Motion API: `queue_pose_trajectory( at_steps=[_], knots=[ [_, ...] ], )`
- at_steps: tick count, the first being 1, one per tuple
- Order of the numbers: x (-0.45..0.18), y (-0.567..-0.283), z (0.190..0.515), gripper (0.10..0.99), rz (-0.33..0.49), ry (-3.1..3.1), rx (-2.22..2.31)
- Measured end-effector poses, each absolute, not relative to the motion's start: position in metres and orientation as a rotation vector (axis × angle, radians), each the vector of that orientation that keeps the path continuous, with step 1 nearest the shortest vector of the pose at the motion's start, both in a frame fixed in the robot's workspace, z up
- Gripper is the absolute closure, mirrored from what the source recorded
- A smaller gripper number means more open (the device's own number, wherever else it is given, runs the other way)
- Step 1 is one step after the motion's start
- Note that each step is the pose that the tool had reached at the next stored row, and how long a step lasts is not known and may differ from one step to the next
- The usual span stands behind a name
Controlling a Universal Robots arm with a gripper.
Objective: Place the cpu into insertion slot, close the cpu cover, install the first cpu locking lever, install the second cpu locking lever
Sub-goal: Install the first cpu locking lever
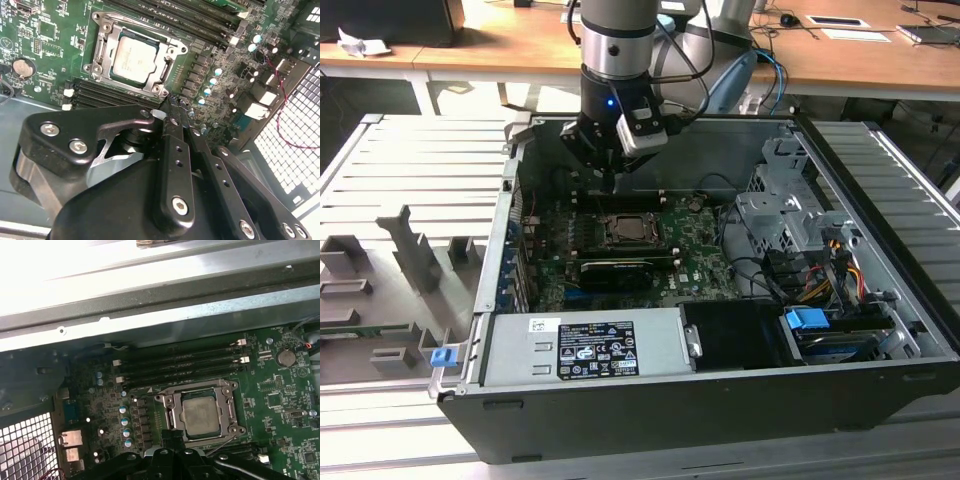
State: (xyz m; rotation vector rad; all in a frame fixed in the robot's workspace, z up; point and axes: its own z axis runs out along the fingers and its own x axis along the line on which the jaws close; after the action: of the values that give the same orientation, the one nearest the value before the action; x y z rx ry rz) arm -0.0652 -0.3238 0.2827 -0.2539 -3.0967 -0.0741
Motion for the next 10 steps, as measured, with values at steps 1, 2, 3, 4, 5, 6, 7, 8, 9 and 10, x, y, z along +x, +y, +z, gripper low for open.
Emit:
queue_pose_trajectory(
  at_steps=[1, 2, 3, 4, 5, 6, 7, 8, 9, 10],
  knots=[
    [-0.0655, -0.3238, 0.2827, 0.980, -0.074, -3.097, -0.254],
    [-0.0664, -0.3238, 0.2827, 0.980, -0.074, -3.097, -0.254],
    [-0.0671, -0.3238, 0.2827, 0.980, -0.074, -3.097, -0.253],
    [-0.0684, -0.3238, 0.2826, 0.980, -0.074, -3.097, -0.250],
    [-0.0689, -0.3238, 0.2821, 0.980, -0.074, -3.099, -0.232],
    [-0.0694, -0.3239, 0.2816, 0.980, -0.074, -3.100, -0.217],
    [-0.0713, -0.3239, 0.2812, 0.980, -0.074, -3.103, -0.212],
    [-0.0726, -0.3239, 0.2808, 0.980, -0.074, -3.107, -0.212],
    [-0.0736, -0.3239, 0.2803, 0.980, -0.075, -3.110, -0.212],
    [-0.0743, -0.3238, 0.2800, 0.980, -0.075, -3.112, -0.212]
  ],
)
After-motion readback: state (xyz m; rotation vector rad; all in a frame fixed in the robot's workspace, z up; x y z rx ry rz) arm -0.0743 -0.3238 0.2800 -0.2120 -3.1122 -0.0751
